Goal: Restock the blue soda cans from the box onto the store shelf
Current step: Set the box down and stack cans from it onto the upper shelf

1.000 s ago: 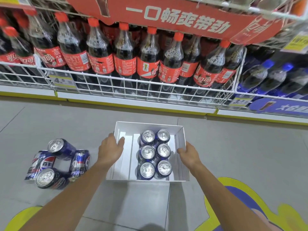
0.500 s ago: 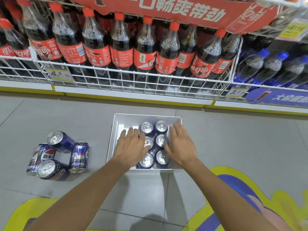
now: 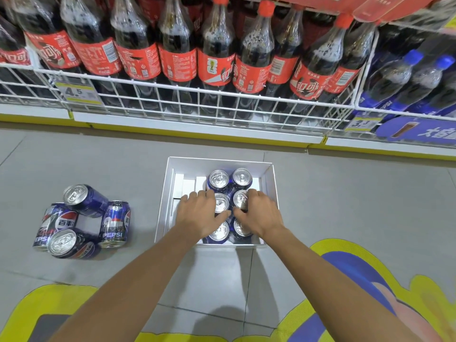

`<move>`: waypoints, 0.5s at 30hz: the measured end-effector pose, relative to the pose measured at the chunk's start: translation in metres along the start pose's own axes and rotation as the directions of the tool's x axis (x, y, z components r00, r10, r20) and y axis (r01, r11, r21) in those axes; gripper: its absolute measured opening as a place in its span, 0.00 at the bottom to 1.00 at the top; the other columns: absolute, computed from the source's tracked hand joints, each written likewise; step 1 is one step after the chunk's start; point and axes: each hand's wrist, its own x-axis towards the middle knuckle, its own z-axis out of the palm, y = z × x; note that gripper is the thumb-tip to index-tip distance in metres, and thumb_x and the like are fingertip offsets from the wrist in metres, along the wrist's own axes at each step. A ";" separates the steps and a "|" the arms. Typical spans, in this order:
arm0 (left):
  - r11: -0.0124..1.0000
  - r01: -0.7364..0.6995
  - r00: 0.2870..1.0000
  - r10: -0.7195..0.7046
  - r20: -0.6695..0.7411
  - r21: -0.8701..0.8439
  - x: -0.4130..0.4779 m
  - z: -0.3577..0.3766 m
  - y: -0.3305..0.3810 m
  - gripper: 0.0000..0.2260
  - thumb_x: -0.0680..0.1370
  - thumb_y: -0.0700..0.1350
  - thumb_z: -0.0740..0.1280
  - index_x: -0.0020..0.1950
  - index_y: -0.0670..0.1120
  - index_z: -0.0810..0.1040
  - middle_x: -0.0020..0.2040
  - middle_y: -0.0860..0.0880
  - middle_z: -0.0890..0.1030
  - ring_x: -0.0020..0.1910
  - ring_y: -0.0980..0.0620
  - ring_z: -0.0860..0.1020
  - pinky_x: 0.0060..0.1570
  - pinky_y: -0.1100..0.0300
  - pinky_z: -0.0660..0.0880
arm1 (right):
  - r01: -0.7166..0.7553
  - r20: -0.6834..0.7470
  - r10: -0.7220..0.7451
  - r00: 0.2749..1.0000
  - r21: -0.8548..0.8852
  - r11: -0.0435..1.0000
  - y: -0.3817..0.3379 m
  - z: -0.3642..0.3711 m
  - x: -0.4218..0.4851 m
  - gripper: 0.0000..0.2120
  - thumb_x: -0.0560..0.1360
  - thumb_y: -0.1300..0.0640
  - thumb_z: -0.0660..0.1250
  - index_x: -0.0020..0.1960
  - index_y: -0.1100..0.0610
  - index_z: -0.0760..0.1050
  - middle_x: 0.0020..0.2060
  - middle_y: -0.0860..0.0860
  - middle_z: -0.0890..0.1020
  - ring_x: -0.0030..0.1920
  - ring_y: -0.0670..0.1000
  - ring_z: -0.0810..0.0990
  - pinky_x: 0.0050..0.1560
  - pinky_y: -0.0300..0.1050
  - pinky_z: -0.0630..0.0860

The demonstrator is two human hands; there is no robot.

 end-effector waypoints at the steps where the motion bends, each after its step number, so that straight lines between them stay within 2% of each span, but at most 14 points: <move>1: 0.998 0.018 1.000 -0.017 0.014 -0.052 0.001 0.000 0.002 0.27 0.76 0.67 0.60 0.59 0.45 0.73 0.57 0.44 0.82 0.58 0.42 0.79 0.55 0.48 0.73 | -0.018 0.003 0.018 1.000 0.025 1.000 0.000 0.001 0.002 0.20 0.74 0.44 0.69 0.54 0.60 0.72 0.51 0.57 0.81 0.51 0.61 0.81 0.45 0.49 0.73; 4: 0.964 0.096 0.995 -0.082 0.065 -0.248 0.003 0.000 0.011 0.25 0.75 0.62 0.66 0.60 0.42 0.71 0.58 0.42 0.80 0.58 0.39 0.80 0.52 0.48 0.76 | -0.087 0.011 0.086 0.996 0.106 0.991 -0.003 0.003 0.007 0.21 0.70 0.46 0.73 0.52 0.59 0.72 0.48 0.56 0.81 0.48 0.61 0.82 0.40 0.46 0.70; 7: 0.886 0.183 0.983 -0.155 0.099 -0.425 0.007 0.001 0.017 0.25 0.73 0.56 0.71 0.60 0.40 0.71 0.56 0.41 0.79 0.57 0.38 0.79 0.53 0.49 0.76 | -0.120 0.012 0.120 0.993 0.175 0.977 -0.002 0.002 0.011 0.20 0.66 0.48 0.75 0.48 0.59 0.73 0.45 0.54 0.82 0.42 0.58 0.79 0.38 0.45 0.70; 10: 0.833 0.219 0.976 -0.192 0.105 -0.508 0.009 -0.001 0.016 0.24 0.69 0.54 0.74 0.57 0.42 0.72 0.52 0.43 0.81 0.54 0.39 0.80 0.50 0.50 0.75 | -0.110 -0.015 0.116 0.993 0.220 0.969 0.003 0.002 0.011 0.19 0.63 0.47 0.75 0.45 0.58 0.74 0.39 0.52 0.82 0.40 0.56 0.79 0.36 0.45 0.71; 15: 0.766 0.224 0.969 -0.239 0.056 -0.603 -0.006 -0.048 0.009 0.24 0.60 0.56 0.74 0.50 0.47 0.76 0.47 0.48 0.83 0.50 0.42 0.81 0.49 0.51 0.78 | -0.061 -0.120 0.104 0.987 0.320 0.945 -0.010 -0.033 -0.010 0.20 0.60 0.44 0.75 0.47 0.52 0.78 0.40 0.48 0.83 0.41 0.54 0.81 0.40 0.46 0.77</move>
